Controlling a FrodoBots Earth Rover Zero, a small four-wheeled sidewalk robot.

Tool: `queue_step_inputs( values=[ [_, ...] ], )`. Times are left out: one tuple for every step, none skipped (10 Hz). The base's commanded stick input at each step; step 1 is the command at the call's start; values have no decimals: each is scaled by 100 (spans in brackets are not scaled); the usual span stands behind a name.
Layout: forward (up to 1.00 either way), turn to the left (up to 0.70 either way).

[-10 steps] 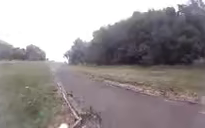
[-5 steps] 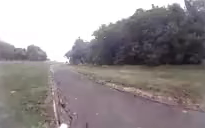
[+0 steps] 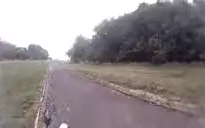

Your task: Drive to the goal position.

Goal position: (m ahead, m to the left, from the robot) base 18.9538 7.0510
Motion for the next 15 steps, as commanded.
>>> queue_step_inputs(
  values=[
    [100, 40],
    [100, 40],
    [100, 14],
    [100, 6],
    [100, 0],
    [100, 0],
    [100, 0],
    [100, 0],
    [100, 0],
    [100, 0],
    [100, 0],
    [100, -1],
    [100, -2],
    [100, -40],
    [100, -40]
  ],
)
